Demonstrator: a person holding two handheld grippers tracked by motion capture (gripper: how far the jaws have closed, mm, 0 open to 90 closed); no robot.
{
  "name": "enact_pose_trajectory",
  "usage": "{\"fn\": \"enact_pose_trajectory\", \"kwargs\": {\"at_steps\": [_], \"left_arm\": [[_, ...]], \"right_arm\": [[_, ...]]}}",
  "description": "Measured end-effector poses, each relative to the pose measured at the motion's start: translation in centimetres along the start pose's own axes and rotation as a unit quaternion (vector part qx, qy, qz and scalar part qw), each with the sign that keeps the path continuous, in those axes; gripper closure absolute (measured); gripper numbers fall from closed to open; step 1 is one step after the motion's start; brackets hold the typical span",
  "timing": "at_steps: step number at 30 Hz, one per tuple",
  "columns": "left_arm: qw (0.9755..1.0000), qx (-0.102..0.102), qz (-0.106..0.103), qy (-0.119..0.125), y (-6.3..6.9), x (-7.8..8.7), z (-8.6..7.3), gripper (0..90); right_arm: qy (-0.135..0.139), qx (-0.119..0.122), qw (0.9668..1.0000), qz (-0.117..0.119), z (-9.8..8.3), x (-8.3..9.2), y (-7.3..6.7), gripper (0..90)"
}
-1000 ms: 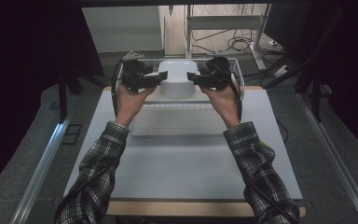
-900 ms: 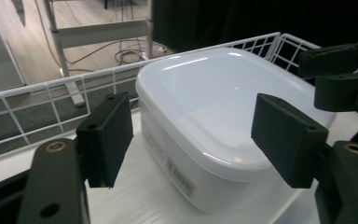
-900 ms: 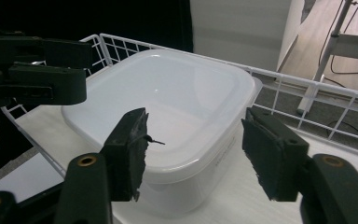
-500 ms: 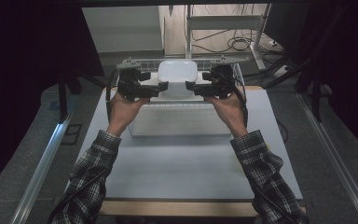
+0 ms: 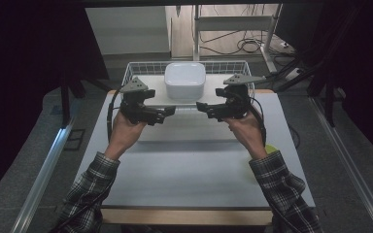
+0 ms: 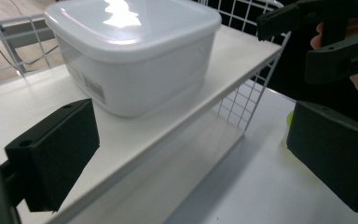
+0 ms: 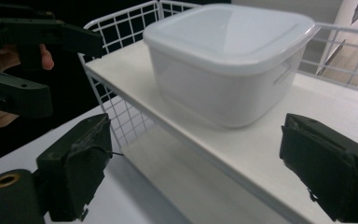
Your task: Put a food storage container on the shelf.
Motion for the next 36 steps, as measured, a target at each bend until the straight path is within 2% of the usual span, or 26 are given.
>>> {"fn": "enact_pose_trajectory", "kwargs": {"at_steps": [4, 6, 8, 13, 15, 17, 23, 31, 36], "left_arm": [[0.9999, -0.007, -0.005, -0.010, 0.4, 0.1, -1.2, 4.5], [0.9998, -0.010, -0.014, -0.014, 0.5, 0.1, -2.4, 5.3], [0.9997, -0.013, -0.016, -0.014, 0.5, 0.2, -2.7, 5.9], [0.9996, -0.023, -0.015, 0.005, 0.4, 0.9, -4.0, 6.0], [0.9996, -0.023, -0.015, 0.006, 0.4, 1.0, -4.2, 5.8], [0.9996, -0.022, -0.016, 0.004, 0.7, 1.3, -5.2, 5.8], [0.9990, -0.032, -0.027, -0.012, 1.8, 1.8, -7.6, 5.4], [0.9992, -0.034, -0.016, -0.015, 2.1, 2.0, -9.9, 4.8], [0.9994, -0.022, -0.015, -0.023, 1.8, 1.7, -12.0, 3.8]], "right_arm": [[-0.006, 0.006, 0.9999, 0.010, -0.9, 0.3, -0.6, 7.3], [-0.010, 0.005, 0.9998, 0.017, -1.9, 0.5, -1.1, 6.5], [-0.011, 0.004, 0.9998, 0.019, -2.2, 0.6, -1.2, 6.1], [-0.013, -0.002, 0.9997, 0.023, -4.0, 1.2, -1.7, 5.0], [-0.013, -0.002, 0.9996, 0.024, -4.3, 1.3, -1.8, 5.0], [-0.021, -0.001, 0.9994, 0.026, -5.2, 1.6, -2.2, 5.3], [-0.031, 0.018, 0.9993, 0.013, -7.7, 2.0, -2.6, 5.3], [-0.043, 0.006, 0.9990, 0.009, -10.2, 2.9, -2.6, 4.9], [-0.053, -0.010, 0.9984, 0.016, -11.8, 3.4, -2.8, 4.2]]}}
Point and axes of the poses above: each handheld gripper's, and its own axes: x roughly backward along the jaws, z roughly out of its top, y roughly to its right, the point moved 10 cm from there along -x, roughly forward along the jaws, and after that the axes turned 8 degrees about x, right-handed, at the moved point
